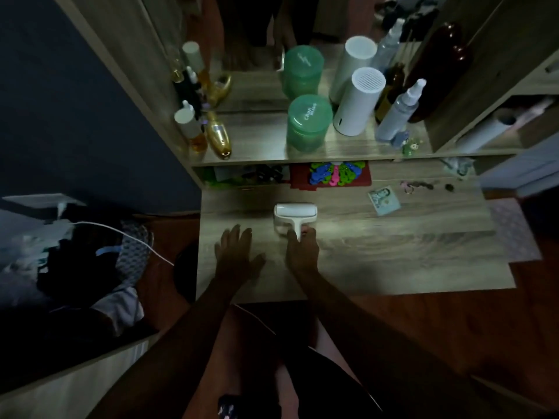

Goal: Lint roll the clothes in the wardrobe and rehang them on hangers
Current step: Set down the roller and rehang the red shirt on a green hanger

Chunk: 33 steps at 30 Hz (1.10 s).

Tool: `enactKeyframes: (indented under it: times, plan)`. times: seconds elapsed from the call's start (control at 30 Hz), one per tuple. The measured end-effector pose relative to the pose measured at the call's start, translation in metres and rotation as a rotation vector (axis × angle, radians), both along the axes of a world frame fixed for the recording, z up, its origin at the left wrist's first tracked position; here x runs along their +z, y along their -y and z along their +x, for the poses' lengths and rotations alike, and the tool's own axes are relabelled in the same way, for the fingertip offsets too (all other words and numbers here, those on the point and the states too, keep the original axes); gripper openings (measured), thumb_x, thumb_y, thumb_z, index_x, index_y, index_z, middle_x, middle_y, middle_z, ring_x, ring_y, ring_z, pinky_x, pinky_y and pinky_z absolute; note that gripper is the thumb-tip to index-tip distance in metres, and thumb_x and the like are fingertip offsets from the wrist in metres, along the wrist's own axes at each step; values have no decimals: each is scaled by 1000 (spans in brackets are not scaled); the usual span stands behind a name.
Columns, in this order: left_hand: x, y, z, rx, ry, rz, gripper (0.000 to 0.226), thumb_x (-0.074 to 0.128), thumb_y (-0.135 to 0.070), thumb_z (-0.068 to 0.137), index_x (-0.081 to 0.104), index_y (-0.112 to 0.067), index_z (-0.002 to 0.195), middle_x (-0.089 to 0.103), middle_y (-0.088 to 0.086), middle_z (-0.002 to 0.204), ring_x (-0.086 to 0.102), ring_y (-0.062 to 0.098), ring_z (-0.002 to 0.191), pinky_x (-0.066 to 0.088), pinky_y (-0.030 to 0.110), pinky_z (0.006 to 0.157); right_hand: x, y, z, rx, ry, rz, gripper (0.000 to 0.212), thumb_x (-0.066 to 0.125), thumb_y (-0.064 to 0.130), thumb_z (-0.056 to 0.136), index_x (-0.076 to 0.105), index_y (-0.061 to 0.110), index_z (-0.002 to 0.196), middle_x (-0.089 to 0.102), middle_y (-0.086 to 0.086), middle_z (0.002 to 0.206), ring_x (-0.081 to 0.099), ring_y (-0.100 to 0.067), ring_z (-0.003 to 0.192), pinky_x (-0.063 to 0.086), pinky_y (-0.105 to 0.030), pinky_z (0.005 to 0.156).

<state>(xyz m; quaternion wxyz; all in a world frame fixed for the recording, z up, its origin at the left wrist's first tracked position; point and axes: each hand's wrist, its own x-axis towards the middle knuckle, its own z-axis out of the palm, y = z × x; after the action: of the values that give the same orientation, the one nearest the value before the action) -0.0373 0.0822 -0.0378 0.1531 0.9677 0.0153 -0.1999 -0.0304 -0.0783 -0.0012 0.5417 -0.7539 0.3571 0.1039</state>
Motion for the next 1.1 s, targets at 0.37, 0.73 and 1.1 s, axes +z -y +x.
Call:
enactKeyframes:
  times: [0.37,0.73,1.1]
  plan:
    - [-4,4,3,18,-40,23,83,69,-53,78,37,-19,147,23,13,158,20,39,144,33,63,106,-45,8,-6,228,-18,-119,58,47,52,73,62,10,111,66,-11,101,64,-28,94,54,-49,86]
    - [10,-6,-8,66,-32,-16,79,66,-50,82,32,-24,149,16,10,162,17,39,145,30,61,110,-9,6,-26,287,32,-274,56,60,41,75,61,5,118,65,-16,111,60,-36,106,50,-43,89]
    - [117,-157,-151,490,411,-77,71,45,-64,87,39,-24,146,33,4,155,31,28,142,30,45,116,103,-161,-86,725,386,-36,37,60,19,94,55,8,130,55,-14,131,51,-29,122,39,-31,99]
